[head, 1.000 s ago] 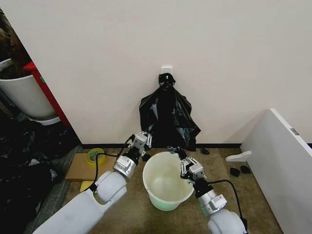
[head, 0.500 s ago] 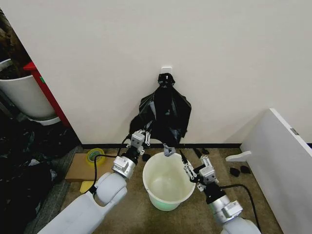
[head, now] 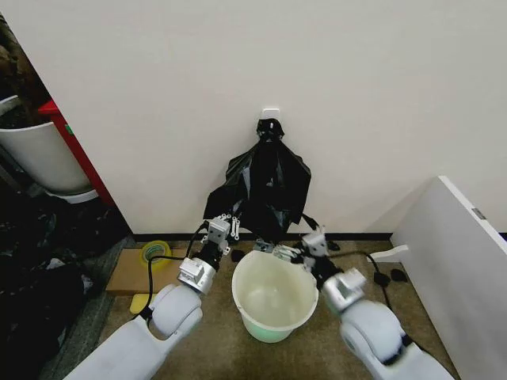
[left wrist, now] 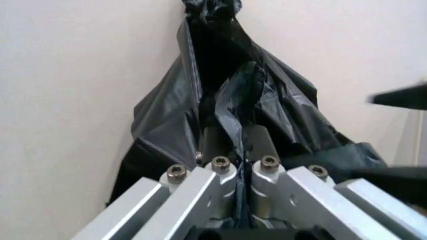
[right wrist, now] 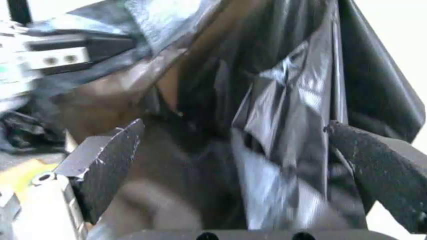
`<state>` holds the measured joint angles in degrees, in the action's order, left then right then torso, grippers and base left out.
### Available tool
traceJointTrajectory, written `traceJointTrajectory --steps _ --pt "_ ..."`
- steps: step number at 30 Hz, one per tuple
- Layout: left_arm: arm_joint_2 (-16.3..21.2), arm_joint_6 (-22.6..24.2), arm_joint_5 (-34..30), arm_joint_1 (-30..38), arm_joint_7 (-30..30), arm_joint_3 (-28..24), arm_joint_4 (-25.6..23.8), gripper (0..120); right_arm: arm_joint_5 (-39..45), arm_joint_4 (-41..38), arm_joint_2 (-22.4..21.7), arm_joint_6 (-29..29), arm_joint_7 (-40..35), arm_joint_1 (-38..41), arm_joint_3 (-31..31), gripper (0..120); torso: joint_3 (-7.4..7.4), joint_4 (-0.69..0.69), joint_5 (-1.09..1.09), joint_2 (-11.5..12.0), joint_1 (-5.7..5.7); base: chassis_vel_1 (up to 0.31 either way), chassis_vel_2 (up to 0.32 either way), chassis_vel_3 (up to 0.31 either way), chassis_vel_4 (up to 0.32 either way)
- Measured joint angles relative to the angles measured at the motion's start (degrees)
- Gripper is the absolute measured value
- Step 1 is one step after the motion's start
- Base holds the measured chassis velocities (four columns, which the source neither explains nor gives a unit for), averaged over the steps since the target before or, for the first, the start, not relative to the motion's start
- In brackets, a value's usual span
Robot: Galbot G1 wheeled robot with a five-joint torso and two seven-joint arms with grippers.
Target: Place the garbage bag over the trash bin.
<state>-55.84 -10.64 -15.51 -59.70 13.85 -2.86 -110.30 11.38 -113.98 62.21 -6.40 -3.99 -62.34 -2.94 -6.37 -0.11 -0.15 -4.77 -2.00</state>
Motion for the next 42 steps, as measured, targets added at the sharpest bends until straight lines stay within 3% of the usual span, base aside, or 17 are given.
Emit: traceJointTrajectory --steps 4,13,15,17,19,27,30,34,38,42 --pt "0.54 -0.17 0.05 -0.28 -0.17 0.08 -0.33 0 -3.11 1.47 0.43 -2.92 -2.35 2.98 2.05 93 0.0 -0.01 0.0 0.0 0.0 0.0 0.0 0.0 0.0" --pt "0.62 -0.8 0.17 -0.41 -0.25 0.11 -0.33 0 -6.32 3.89 1.19 -8.89 -4.92 4.51 5.58 57 0.0 -0.02 0.0 0.0 0.0 0.0 0.0 0.0 0.0" --pt "0.75 -0.93 0.27 -0.62 -0.3 0.13 -0.33 0 -6.69 4.2 1.36 -9.46 -5.2 5.05 6.12 54 0.0 -0.02 0.0 0.0 0.0 0.0 0.0 0.0 0.0" --pt "0.93 -1.09 0.5 -1.08 -0.4 0.27 -0.42 0 -8.21 5.19 1.43 -10.22 -5.47 6.51 7.49 41 0.0 -0.02 0.0 0.0 0.0 0.0 0.0 0.0 0.0" --pt "0.98 -1.12 0.53 -1.22 -0.42 0.31 -0.48 0 -8.79 5.52 1.34 -10.45 -5.48 7.11 8.04 38 0.0 -0.01 0.0 0.0 0.0 0.0 0.0 0.0 0.0" --pt "1.26 -1.27 1.02 -2.3 -0.55 0.89 -1.14 0 -9.19 6.87 0.99 -17.4 -8.27 10.67 10.99 7 0.0 -0.02 0.0 0.0 0.0 0.0 0.0 0.0 0.0" --pt "1.55 -1.34 1.15 -2.72 -0.56 1.16 -1.32 0 -9.21 6.85 0.85 -18.04 -8.57 10.7 10.74 0 0.0 -0.01 0.01 0.0 0.0 0.0 0.0 0.0 0.0" --pt "1.95 -1.42 1.19 -3.36 -0.55 1.68 -1.62 0 -8.84 5.72 0.37 -17.55 -8.63 9.42 8.88 0 0.0 -0.02 0.01 0.0 0.0 0.0 0.0 0.0 0.0" --pt "1.94 -1.42 0.92 -3.68 -0.44 2.25 -2.13 0 -6.36 3.4 0.31 -14.68 -8.56 6.94 5.45 0 0.0 -0.01 0.01 0.0 0.0 0.0 0.0 0.0 0.0" --pt "2.15 -1.17 -0.69 -3.81 -0.15 3.04 -3.5 0 1.21 -1.14 -0.22 -9.06 -7.84 2.4 -0.74 0 0.01 -0.02 0.01 0.0 0.01 0.0 0.0 0.0 0.0"
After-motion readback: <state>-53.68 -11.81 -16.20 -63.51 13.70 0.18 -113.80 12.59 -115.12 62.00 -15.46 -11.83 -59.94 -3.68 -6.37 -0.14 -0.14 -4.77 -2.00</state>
